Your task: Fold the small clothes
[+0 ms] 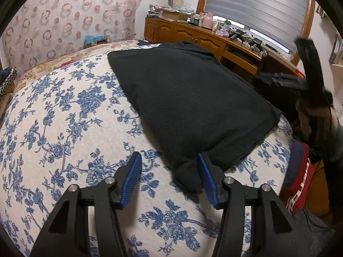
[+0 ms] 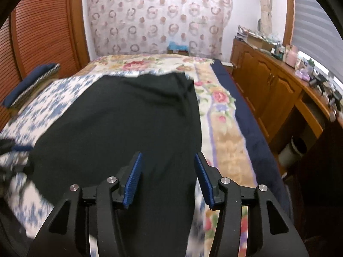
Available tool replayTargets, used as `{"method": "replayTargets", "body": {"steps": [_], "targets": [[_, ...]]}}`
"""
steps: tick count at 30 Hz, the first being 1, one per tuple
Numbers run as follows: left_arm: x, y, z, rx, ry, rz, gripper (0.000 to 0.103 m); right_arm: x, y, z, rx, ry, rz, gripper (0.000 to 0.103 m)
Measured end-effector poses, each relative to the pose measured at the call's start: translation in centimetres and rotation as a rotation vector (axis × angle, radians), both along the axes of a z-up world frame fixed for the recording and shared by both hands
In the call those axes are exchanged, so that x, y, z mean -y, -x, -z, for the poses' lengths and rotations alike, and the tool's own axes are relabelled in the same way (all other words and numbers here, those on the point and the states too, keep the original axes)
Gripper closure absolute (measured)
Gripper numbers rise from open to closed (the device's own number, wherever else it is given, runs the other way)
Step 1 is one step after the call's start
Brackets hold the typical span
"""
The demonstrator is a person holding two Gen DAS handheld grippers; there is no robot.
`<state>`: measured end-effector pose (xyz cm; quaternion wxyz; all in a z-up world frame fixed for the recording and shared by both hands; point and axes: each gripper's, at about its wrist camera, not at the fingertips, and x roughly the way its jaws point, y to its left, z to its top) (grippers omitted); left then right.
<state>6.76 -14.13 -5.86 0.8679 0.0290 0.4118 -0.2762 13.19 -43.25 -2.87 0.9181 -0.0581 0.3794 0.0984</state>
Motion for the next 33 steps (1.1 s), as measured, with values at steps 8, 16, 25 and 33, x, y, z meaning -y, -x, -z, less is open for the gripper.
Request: {"method": "replayTargets", "body": {"steps": [8,16,25,33], "targets": [[0.2,0.1,0.0,0.001,-0.014,0.001,0.053,1.1,4.4,1.4,-0.052,-0.039,0.034,0.052],[0.4,0.3,0.0,0.005,-0.030,0.004,0.053,1.4,5.0,2.7,-0.086,-0.067,0.029,0.051],[1.4,1.3,-0.2,0.002,-0.035,0.039,0.066,1.3,5.6,2.7,-0.095,-0.044,-0.017,0.051],[1.5,1.3,-0.2,-0.023,0.004,0.063,0.089,1.2,5.8,2.8,-0.081,-0.067,-0.024,0.066]]}}
